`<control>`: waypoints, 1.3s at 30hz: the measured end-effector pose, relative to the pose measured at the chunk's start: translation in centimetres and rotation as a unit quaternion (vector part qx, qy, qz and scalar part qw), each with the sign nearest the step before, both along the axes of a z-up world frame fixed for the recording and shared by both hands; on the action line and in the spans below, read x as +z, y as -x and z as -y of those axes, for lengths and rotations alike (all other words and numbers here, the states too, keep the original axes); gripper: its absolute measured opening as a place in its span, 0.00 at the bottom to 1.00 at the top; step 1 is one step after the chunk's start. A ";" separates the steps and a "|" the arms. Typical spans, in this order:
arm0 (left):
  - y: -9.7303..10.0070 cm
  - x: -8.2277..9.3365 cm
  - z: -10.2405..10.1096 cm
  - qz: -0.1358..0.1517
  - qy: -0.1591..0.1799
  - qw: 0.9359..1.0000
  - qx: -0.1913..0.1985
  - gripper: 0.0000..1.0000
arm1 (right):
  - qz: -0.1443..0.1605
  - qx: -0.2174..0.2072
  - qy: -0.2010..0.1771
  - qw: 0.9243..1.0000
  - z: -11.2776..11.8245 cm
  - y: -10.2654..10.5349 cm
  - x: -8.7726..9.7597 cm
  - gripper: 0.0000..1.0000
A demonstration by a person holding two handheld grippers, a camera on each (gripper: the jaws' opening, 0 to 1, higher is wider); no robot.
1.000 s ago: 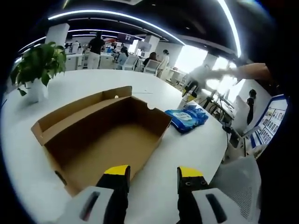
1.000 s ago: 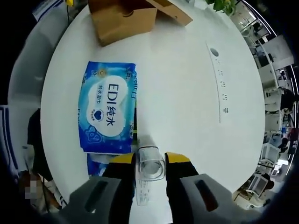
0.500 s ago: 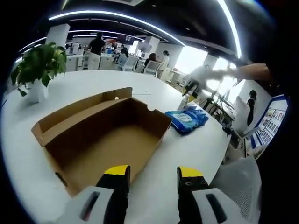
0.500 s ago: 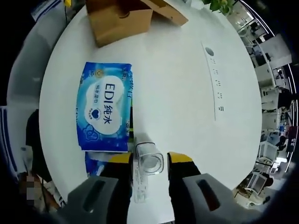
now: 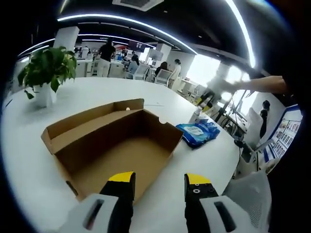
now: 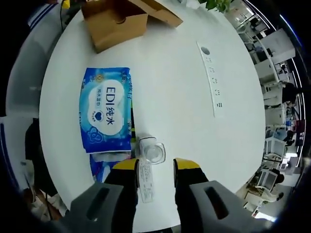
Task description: Operate the shoe box by opening the lid, removing the specified soft item, and placing it in the target area until the item is outside and the box remains undamaged.
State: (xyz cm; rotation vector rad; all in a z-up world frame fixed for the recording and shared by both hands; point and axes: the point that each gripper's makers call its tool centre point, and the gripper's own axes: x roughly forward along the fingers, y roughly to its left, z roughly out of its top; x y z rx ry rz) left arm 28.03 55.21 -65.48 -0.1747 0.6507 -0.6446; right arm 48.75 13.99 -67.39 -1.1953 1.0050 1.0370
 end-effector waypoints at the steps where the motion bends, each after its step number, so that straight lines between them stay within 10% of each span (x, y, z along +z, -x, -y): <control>1: -0.2 0.1 -0.2 0.002 0.001 1.000 0.007 0.41 | 0.002 -0.002 0.000 1.000 0.1 0.1 0.2 0.26; 12: -1.4 1.1 -3.6 0.025 0.007 0.995 0.098 0.44 | 0.028 -0.072 -0.043 0.996 1.7 1.8 2.6 0.28; 18: -1.3 0.7 -5.9 0.022 -0.001 0.989 0.149 0.44 | 0.051 -0.148 -0.109 0.982 2.2 2.8 3.9 0.27; 29: -0.8 0.0 -7.9 0.012 0.003 0.981 0.191 0.43 | 0.058 -0.266 -0.203 0.941 4.2 6.2 4.7 0.25; 39: -0.8 -1.4 -8.3 -0.004 -0.012 0.980 0.201 0.41 | 0.041 -0.340 -0.306 0.888 2.6 9.4 4.2 0.28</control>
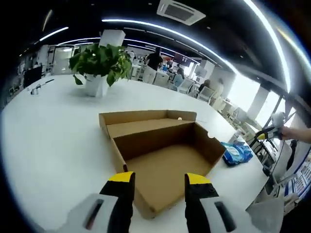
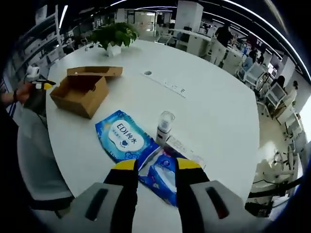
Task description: Operate the shoe box by opening the lid, removing the specified soft item, and placing it in the target area until the item is outside and the box remains undamaged.
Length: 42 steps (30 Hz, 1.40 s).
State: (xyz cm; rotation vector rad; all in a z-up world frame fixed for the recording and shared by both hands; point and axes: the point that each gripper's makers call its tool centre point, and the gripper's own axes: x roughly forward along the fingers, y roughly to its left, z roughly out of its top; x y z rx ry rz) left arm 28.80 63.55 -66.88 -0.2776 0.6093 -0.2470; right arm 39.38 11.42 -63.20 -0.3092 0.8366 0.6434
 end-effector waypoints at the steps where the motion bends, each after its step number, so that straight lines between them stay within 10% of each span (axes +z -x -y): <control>1: 0.0 -0.1 -0.1 -0.001 0.000 1.000 0.001 0.41 | 0.001 -0.007 -0.012 1.000 -0.3 0.3 -0.1 0.28; 22: -0.4 -3.6 -1.4 -0.047 -0.005 0.998 0.037 0.41 | -0.026 -0.042 -0.139 0.989 -7.8 7.6 -4.6 0.33; 42: -0.4 -6.1 -0.7 -0.094 -0.021 0.995 -0.002 0.38 | -0.016 -0.046 -0.185 0.982 -10.8 8.7 -4.1 0.35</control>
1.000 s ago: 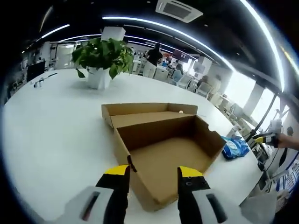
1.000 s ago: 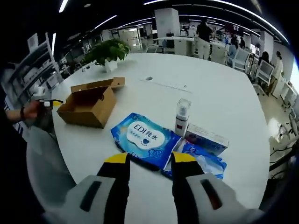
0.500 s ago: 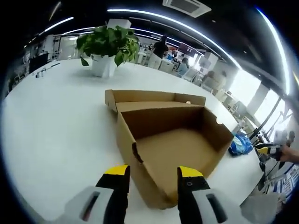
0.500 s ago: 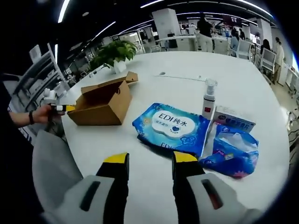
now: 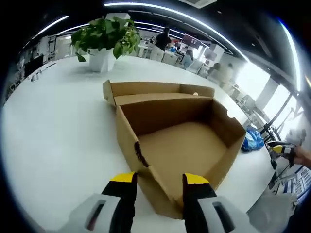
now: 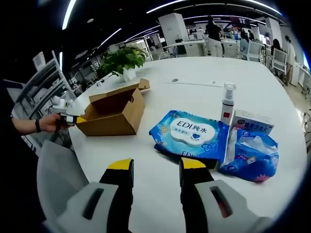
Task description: Operate the shoe box by opening the lid, removing the specified soft item, and placing it in the target area until the item is outside and the box remains undamaged.
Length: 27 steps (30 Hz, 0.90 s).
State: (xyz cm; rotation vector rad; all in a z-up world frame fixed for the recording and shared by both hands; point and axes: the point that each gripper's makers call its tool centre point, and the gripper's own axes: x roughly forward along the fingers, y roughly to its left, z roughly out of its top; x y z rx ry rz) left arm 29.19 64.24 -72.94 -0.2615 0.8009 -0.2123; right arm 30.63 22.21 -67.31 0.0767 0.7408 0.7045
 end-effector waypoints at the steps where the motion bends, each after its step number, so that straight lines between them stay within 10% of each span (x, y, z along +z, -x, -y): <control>1: 0.0 0.0 0.0 0.000 -0.003 1.000 -0.004 0.38 | 0.000 -0.001 -0.003 1.000 -0.1 0.0 0.0 0.35; 27: 1.0 0.1 -0.6 -0.007 -0.052 0.994 -0.098 0.27 | 0.012 0.003 -0.051 0.999 -5.1 -1.8 1.8 0.36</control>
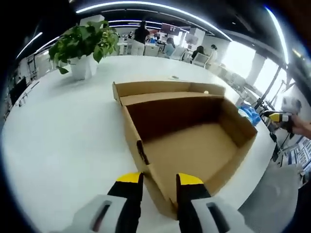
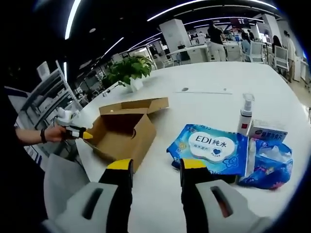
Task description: Operate the shoe box by opening the lid, removing the specified soft item, and placing it in the target area until the item is outside and the box remains undamaged.
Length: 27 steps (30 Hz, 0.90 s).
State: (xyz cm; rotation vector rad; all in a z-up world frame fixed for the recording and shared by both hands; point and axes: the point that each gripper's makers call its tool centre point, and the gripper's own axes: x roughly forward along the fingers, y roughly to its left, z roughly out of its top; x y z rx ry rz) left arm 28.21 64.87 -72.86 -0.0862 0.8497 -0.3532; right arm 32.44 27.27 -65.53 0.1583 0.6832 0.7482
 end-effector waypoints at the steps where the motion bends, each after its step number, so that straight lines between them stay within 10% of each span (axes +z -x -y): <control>1: 0.0 0.0 0.0 0.000 0.000 1.000 -0.001 0.27 | 0.001 0.001 -0.001 1.000 -0.3 -0.2 0.1 0.36; 13: 0.5 0.0 0.9 0.002 0.013 1.000 -0.015 0.26 | 0.001 0.027 -0.013 1.000 -5.5 -4.2 0.8 0.35; 27: 1.1 0.0 2.2 0.005 0.024 0.999 -0.040 0.25 | -0.029 -0.040 -0.022 0.999 -7.0 -11.1 -0.7 0.34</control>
